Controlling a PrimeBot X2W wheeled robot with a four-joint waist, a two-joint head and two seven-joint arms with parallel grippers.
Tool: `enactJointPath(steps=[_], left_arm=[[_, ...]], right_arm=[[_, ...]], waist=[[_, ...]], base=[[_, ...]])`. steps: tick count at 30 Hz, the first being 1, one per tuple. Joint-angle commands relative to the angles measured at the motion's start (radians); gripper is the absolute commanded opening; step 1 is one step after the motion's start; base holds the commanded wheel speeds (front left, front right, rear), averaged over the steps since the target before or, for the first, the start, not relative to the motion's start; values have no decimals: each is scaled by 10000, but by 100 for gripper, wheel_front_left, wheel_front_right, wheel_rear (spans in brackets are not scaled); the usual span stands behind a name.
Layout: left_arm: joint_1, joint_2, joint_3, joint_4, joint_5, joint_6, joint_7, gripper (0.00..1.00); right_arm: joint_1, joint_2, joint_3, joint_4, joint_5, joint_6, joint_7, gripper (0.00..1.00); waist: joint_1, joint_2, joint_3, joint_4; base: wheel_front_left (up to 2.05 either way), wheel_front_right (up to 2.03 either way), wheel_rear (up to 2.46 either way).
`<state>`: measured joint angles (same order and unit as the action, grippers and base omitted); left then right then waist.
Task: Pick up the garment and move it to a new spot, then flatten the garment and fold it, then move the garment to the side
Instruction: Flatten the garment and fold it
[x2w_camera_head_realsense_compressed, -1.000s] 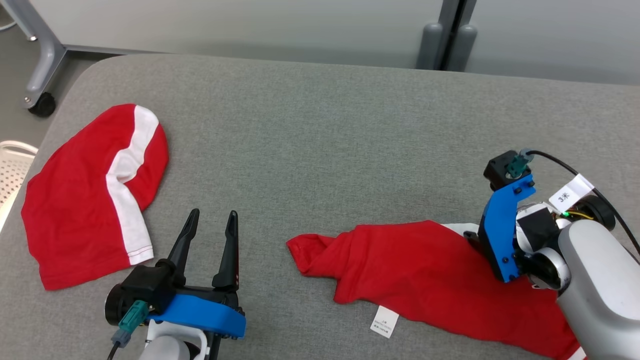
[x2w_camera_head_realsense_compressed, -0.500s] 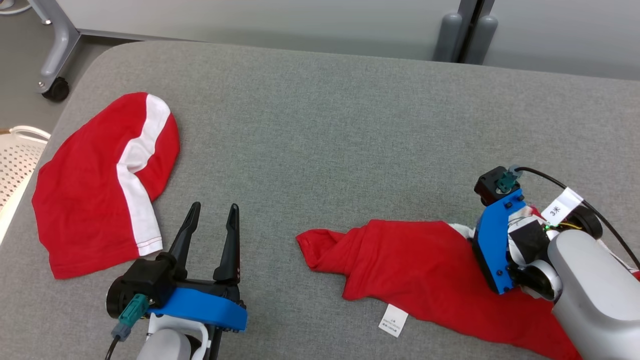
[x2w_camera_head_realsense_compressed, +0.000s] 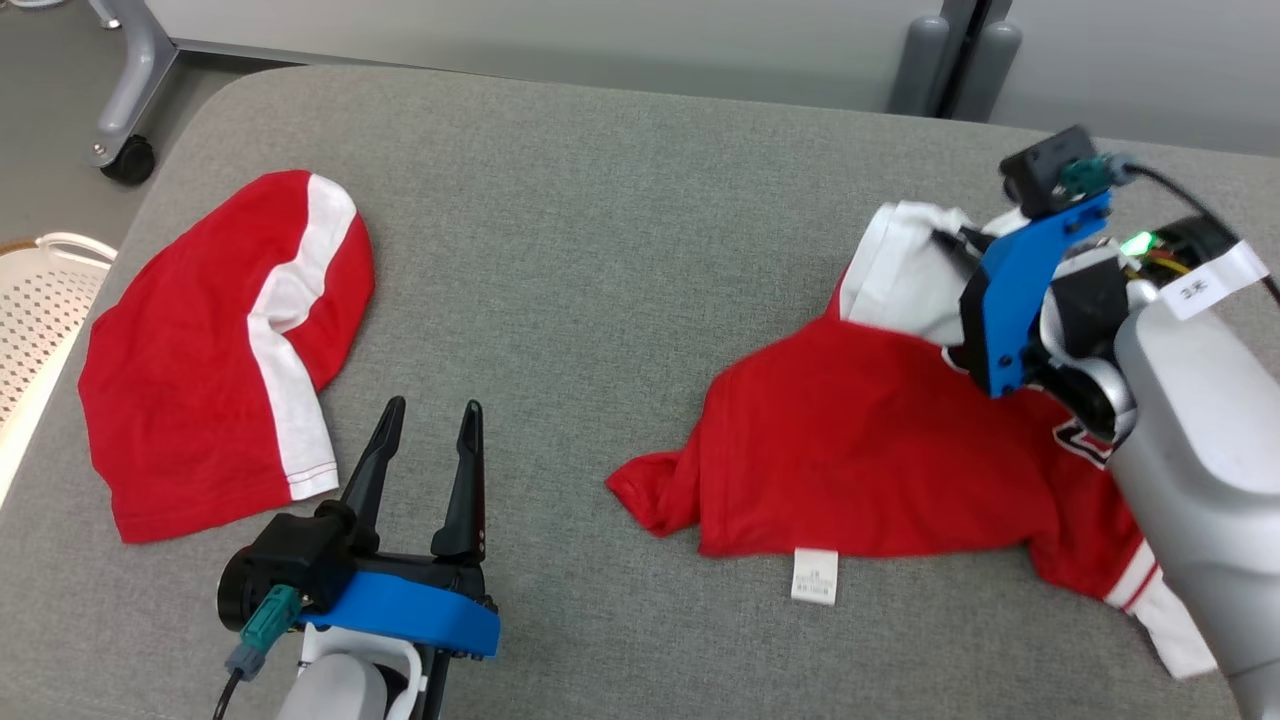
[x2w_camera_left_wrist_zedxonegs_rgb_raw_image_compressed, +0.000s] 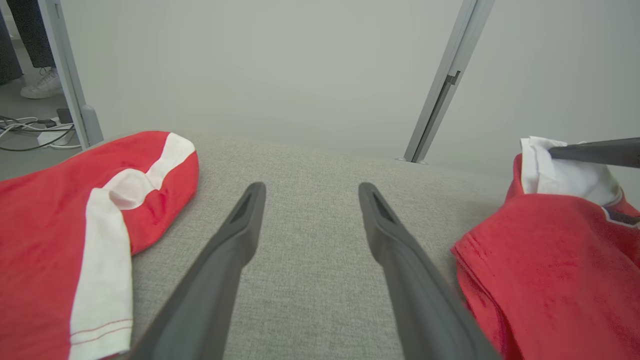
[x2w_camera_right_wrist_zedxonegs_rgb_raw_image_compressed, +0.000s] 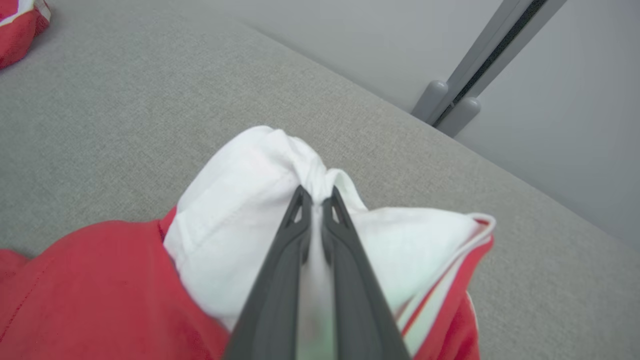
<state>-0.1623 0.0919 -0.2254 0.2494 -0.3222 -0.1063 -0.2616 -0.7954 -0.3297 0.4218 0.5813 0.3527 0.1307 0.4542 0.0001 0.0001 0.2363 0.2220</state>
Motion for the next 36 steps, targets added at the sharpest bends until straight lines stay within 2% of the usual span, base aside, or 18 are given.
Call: enactJointPath(steps=[1, 6, 11, 12, 13, 19, 25, 30, 36], left_arm=[[-50, -35, 21, -42, 74, -49, -46, 100], [-65, -108, -8, -11, 92, -93, -47, 100], [-90, -169, -50, 34, 121, -139, -47, 100], [-95, -180, -59, 38, 128, -150, -47, 100], [-90, -189, -66, 46, 136, -158, -47, 100], [-7, -224, 13, 108, 176, -183, -47, 100], [167, -129, 148, 124, 263, -194, -46, 100], [389, -30, 290, 142, 306, -141, -41, 100], [640, 84, 486, 128, 240, -24, -40, 100]], right_arm=[[-457, 55, -396, 230, -200, 1, -416, 0], [-1362, 173, -1980, 1233, -1088, 1, -1469, 0], [-1908, 267, -3507, 2362, -1830, 1, -2037, 0], [-1930, 314, -3707, 2579, -1961, 1, -2112, 38], [-1956, 348, -3928, 2745, -2049, 1, -2219, 100], [-1731, 527, -4205, 3285, -2453, 1, -3003, 100], [-883, 767, -3900, 2907, -2160, 1, -4157, 100], [860, 1024, -3878, 1653, -1275, 1, -5309, 100], [3150, 1285, -4424, -410, -1352, 1, -6175, 100]], waist=[[-1, -1, 50, 70], [-1, -1, 161, 313], [-1, -1, 273, 565], [-1, -1, 285, 599], [-1, -1, 294, 630], [-1, -1, 190, 563], [-1, -1, -245, 105], [-1, -1, -658, -510], [-1, -1, -1009, -1051]], base=[[0, 0, 0], [0, 0, 0], [0, 0, 0], [0, 0, 0], [0, 0, 0], [0, 0, 0], [0, 0, 0], [0, 0, 0], [0, 0, 0]])
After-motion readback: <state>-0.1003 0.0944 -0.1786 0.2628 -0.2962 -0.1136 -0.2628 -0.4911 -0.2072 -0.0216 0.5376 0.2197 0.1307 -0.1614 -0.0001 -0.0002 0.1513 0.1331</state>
